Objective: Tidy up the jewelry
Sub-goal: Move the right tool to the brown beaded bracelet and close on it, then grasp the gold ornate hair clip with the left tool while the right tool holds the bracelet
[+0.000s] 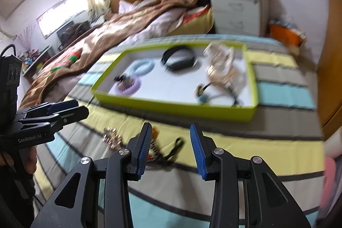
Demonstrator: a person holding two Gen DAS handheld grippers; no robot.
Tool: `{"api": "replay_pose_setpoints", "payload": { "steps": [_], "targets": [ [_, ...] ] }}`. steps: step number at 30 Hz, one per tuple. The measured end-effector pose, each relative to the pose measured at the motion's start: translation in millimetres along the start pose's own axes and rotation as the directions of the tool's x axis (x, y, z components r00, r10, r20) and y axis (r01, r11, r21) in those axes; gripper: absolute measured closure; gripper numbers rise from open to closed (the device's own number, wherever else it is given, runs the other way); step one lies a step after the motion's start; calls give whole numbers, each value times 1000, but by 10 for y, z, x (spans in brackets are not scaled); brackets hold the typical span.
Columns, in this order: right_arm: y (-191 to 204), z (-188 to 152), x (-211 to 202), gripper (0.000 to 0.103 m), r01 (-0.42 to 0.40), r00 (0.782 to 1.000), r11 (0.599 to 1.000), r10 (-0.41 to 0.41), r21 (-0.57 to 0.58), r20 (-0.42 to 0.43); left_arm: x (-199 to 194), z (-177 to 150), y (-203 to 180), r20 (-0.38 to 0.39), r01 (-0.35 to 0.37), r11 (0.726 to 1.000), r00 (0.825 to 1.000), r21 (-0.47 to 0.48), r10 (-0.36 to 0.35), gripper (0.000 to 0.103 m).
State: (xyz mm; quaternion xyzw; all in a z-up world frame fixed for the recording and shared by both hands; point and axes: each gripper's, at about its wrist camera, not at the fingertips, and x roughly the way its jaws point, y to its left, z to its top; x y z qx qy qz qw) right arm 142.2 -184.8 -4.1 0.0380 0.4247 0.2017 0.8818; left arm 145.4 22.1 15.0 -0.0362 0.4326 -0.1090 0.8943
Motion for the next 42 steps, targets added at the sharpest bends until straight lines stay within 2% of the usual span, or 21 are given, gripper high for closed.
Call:
{"api": "replay_pose_setpoints", "payload": {
  "steps": [8,13,33,35,36,39,40,42],
  "targets": [
    [183,-34,214,64,-20,998,997,15,-73,-69,-58,-172,128,-14,-9,1000,1000,-26,9,44],
    [236,-84,289,64,15,996,994,-25,-111,-90,-65,-236,178,-19,-9,999,1000,-37,8,43],
    [402,-279,181,64,4,985,984,-34,-176,-168,-122,-349,234,-26,10,998,1000,-55,-11,43],
    [403,-294,162,70,-4,984,986,-26,-169,-174,-118,-355,230,-28,10,998,1000,-55,-12,43],
    [408,-305,150,78,-19,984,985,-11,-169,-178,-115,-358,225,-31,11,998,999,-54,-12,43],
    [430,-346,136,86,-16,984,982,-18,-188,-179,-112,-361,200,-34,14,999,999,-47,-15,43],
    [434,-349,130,95,-14,984,982,-21,-189,-178,-109,-363,190,-35,14,999,999,-45,-15,43],
    [420,-369,99,96,-19,985,984,-13,-180,-171,-99,-368,175,-39,17,999,999,-44,-18,43]
  ]
}}
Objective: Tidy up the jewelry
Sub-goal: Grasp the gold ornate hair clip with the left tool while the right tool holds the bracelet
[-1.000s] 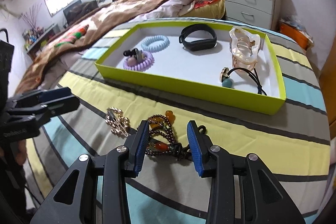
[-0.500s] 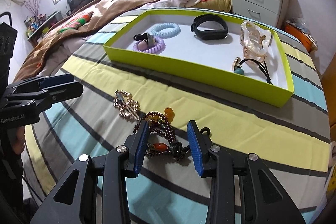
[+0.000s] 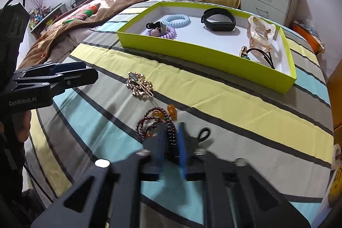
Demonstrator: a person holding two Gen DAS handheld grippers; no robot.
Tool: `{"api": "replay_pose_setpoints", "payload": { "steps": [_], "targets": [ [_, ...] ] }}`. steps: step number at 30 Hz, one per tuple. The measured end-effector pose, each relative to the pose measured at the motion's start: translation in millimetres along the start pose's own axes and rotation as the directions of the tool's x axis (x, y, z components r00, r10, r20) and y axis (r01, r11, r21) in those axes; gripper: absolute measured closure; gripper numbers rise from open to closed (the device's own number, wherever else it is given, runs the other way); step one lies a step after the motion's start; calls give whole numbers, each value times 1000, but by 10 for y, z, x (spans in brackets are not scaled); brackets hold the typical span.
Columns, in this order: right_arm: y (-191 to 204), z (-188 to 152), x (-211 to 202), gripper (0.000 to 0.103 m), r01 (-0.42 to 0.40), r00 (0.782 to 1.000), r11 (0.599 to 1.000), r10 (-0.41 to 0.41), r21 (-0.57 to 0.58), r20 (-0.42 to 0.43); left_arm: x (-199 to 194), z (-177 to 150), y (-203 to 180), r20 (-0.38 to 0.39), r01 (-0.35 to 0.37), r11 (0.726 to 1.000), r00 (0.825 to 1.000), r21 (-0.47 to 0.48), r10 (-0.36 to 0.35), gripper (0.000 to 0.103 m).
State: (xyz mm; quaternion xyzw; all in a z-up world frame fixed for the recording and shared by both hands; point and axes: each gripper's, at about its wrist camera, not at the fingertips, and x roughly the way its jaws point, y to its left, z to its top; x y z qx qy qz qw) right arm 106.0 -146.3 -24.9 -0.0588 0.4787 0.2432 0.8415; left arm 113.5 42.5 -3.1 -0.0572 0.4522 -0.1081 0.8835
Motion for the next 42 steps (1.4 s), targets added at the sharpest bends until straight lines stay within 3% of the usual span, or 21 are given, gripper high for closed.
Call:
{"api": "replay_pose_setpoints", "payload": {
  "steps": [14,16,28,37,39,42],
  "targets": [
    [-400,-165,-465,96,62,983,980,-93,187,160,160,6,-303,-52,31,998,998,50,-29,43],
    [-423,-190,-504,96,64,980,978,-99,197,172,201,12,-369,-62,36,998,998,57,-33,38],
    [-505,-260,-534,96,35,977,972,-82,232,196,418,98,-614,-88,71,997,994,17,-69,38],
    [-515,-277,-520,96,26,976,971,-76,238,202,518,187,-813,-84,87,992,993,94,-79,38],
    [-515,-277,-518,96,24,976,971,-74,239,203,498,162,-841,-80,51,991,996,122,-42,38],
    [-503,-278,-513,96,22,976,972,-71,236,205,506,117,-822,-85,-63,985,993,163,77,38]
  ]
}}
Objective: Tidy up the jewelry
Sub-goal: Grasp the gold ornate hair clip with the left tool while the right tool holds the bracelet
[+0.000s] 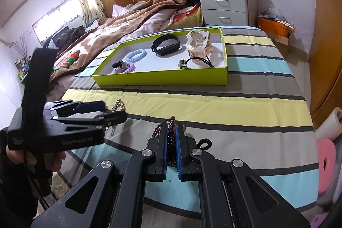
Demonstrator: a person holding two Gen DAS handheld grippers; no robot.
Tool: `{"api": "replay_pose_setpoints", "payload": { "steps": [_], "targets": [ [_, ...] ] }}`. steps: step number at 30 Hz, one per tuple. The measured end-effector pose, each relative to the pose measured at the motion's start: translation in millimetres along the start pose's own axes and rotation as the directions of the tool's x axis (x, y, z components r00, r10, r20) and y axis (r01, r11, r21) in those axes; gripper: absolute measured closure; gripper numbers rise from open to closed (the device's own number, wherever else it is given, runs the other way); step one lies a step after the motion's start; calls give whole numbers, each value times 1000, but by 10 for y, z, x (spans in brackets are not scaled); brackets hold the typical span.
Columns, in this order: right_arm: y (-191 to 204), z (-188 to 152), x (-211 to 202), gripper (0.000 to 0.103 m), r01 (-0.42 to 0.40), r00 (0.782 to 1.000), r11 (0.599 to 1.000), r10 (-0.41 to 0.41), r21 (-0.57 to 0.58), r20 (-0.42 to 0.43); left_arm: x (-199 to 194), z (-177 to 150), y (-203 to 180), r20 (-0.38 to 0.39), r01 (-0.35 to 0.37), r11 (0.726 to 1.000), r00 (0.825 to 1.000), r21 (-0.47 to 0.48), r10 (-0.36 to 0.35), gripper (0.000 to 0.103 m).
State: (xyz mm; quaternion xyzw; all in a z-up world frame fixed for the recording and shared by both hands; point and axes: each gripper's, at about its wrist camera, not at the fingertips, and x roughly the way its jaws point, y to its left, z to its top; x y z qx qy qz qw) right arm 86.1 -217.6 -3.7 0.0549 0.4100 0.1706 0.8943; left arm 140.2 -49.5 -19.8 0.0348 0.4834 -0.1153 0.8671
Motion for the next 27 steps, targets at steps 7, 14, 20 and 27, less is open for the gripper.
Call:
{"api": "replay_pose_setpoints", "payload": {
  "steps": [7,14,20,27],
  "targets": [
    [21,-2,18,96,-5,1000,1000,5,-7,0,-10,-56,7,8,-42,999,999,23,41,38],
    [27,6,27,96,-4,1000,1000,4,-7,-2,-9,-31,15,23,-35,999,999,15,35,59],
    [22,10,25,96,-3,1000,1000,3,-6,0,-35,-35,41,26,-2,1000,1000,3,1,75],
    [44,22,22,96,-4,1000,1000,4,-9,4,-67,-51,42,34,13,1000,999,3,-13,75]
  ]
}}
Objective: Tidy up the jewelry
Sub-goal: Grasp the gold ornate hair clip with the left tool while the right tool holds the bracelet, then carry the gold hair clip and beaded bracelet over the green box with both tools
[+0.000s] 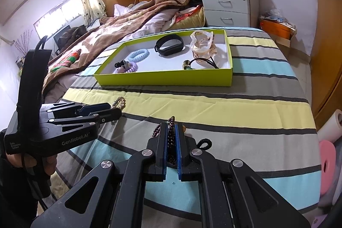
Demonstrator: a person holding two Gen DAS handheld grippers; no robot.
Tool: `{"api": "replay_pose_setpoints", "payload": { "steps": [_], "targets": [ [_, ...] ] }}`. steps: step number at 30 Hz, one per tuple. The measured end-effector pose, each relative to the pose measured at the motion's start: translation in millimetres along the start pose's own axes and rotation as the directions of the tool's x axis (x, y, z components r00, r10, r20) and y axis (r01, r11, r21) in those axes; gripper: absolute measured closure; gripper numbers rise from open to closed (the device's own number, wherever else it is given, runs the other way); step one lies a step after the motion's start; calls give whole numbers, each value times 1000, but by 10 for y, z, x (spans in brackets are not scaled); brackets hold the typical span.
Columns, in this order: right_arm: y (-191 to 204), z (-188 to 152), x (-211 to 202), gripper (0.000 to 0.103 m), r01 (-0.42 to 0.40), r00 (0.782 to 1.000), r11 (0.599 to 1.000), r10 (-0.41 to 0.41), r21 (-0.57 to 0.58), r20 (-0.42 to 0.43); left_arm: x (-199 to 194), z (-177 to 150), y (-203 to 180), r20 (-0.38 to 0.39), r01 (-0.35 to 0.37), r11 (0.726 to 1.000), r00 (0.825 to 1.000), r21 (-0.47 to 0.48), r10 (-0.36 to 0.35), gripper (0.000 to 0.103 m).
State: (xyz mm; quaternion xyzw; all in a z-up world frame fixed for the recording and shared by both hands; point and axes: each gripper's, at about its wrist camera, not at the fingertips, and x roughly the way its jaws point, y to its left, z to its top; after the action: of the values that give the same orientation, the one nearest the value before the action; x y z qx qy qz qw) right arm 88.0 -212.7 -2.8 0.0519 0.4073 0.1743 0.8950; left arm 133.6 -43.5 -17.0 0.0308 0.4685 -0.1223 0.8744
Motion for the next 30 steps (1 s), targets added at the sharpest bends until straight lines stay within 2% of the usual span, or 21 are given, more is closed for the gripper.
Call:
{"api": "replay_pose_setpoints", "payload": {
  "steps": [30],
  "targets": [
    [131,183,-133,96,4,998,1000,-3,-13,64,-314,67,165,92,13,999,996,-29,-10,77]
  ]
}}
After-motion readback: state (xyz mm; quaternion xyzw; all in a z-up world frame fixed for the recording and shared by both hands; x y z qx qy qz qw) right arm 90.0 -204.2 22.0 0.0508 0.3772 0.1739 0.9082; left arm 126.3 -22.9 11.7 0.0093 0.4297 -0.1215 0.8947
